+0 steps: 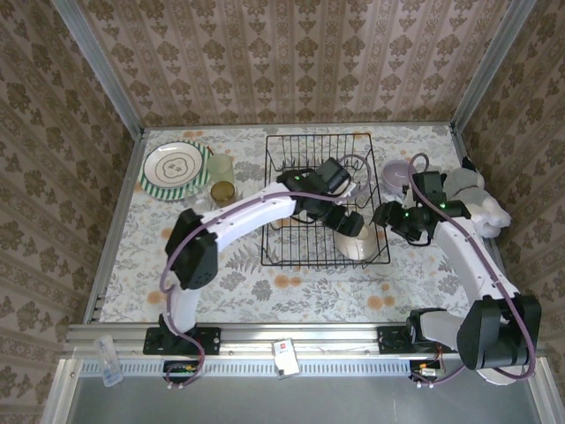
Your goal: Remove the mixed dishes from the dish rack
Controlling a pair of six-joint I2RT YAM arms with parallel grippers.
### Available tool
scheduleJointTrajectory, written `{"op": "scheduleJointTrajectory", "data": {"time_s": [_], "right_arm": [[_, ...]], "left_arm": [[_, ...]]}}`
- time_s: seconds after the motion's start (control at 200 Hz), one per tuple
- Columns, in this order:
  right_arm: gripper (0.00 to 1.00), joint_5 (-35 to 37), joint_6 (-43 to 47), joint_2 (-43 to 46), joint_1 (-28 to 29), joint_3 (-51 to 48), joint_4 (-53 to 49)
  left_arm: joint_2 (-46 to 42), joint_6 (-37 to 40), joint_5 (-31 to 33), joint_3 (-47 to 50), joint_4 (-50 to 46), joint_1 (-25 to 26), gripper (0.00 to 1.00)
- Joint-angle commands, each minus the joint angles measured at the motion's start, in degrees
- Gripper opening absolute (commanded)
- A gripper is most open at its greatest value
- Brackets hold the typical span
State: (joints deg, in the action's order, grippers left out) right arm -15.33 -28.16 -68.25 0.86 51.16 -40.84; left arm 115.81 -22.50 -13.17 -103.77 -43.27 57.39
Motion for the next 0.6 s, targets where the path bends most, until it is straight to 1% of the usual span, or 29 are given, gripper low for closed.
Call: {"op": "scheduleJointTrajectory", "data": {"time_s": [0.0, 0.28, 0.32, 0.465, 0.595], "right_arm": [[0.59, -1.3, 1.1, -0.1, 0.7, -1.6, 1.9], [0.39, -0.9, 2.2, -0.3, 0.9, -3.0, 2.5], [0.37, -1.0, 2.4, -0.5, 0.9, -3.1, 2.6], [0.3, -1.6, 2.5, -0.8, 0.9, -3.3, 3.2], [0.26, -1.5, 2.8, -1.7, 0.9, -3.2, 3.5]], "left_arm": [[4.0, -2.0, 2.1, -5.5, -6.8, 0.8, 0.94], [10.6, -5.2, 6.0, -11.3, -9.7, 0.7, 0.92], [11.2, -5.7, 6.0, -11.6, -9.7, 0.6, 0.91], [12.3, -8.4, 4.9, -11.1, -9.5, -0.9, 0.8], [10.7, -10.1, 4.7, -7.0, -7.8, -2.6, 0.78]]}}
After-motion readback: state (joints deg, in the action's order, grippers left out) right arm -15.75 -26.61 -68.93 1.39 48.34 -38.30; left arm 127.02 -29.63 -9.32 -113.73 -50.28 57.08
